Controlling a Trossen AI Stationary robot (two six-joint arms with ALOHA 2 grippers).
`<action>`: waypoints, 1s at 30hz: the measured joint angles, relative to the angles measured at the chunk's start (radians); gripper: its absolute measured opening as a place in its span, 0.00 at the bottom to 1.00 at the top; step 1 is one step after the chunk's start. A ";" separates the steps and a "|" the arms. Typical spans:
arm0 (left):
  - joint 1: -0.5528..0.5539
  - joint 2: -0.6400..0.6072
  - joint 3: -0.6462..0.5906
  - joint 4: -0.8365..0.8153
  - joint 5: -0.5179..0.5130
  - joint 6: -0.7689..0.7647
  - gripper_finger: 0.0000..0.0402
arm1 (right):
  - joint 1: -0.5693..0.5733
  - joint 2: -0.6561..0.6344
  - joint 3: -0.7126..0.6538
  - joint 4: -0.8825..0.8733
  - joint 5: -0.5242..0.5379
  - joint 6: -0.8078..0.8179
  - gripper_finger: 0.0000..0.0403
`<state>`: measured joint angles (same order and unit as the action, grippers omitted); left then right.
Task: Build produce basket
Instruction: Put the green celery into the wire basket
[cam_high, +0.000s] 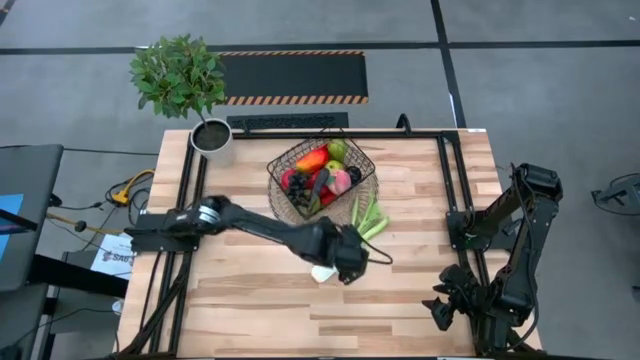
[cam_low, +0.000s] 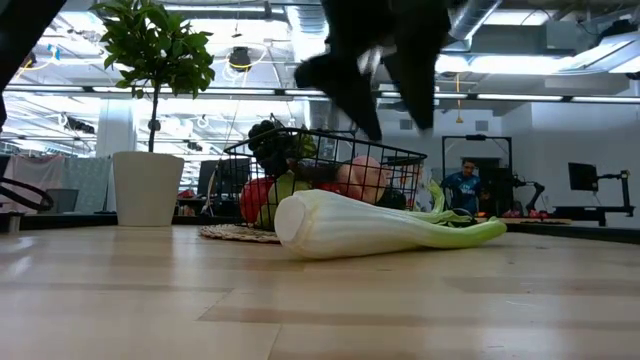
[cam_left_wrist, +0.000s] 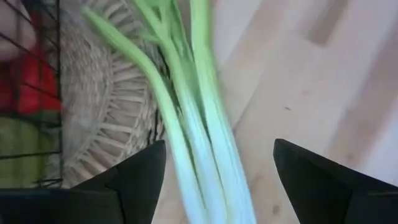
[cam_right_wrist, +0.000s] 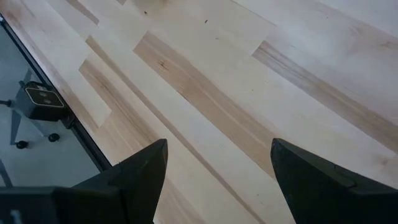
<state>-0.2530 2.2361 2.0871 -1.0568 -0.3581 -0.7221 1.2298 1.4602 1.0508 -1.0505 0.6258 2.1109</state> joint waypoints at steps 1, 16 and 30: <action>-0.007 0.023 -0.008 0.013 -0.021 -0.020 0.70 | 0.001 0.000 0.000 0.000 0.000 0.000 0.76; -0.011 0.209 -0.016 0.021 -0.023 -0.169 0.70 | 0.000 0.001 0.000 0.019 -0.025 -0.041 0.76; -0.013 0.213 -0.014 0.047 0.067 -0.219 0.12 | 0.000 0.001 0.000 0.015 -0.025 -0.043 0.76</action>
<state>-0.2660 2.4489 2.0727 -1.0100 -0.2914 -0.9409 1.2301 1.4609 1.0508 -1.0359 0.6005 2.0674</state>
